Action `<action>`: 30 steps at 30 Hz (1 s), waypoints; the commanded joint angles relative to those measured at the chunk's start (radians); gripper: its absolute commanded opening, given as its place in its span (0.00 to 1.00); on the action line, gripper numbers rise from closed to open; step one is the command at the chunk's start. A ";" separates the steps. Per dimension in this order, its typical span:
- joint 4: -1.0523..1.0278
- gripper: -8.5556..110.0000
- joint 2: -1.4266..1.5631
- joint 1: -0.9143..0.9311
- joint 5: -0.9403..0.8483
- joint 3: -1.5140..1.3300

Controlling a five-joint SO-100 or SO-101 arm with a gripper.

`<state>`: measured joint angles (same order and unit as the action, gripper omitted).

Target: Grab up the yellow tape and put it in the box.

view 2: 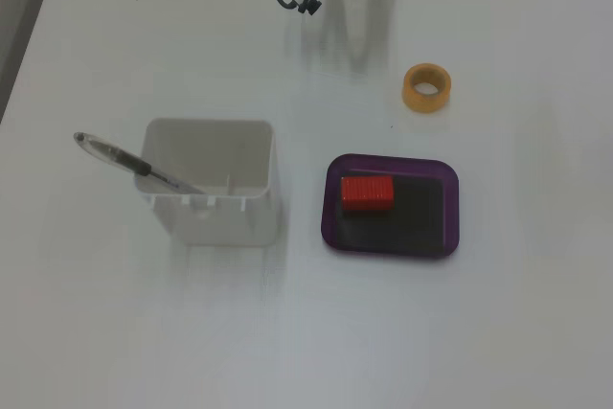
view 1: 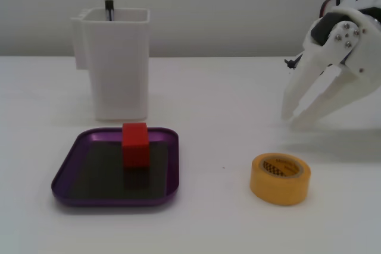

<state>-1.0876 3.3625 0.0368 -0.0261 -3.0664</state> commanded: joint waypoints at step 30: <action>0.112 0.07 0.044 0.006 -0.005 0.117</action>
<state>-1.0048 3.3625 0.0353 -0.0261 -3.0081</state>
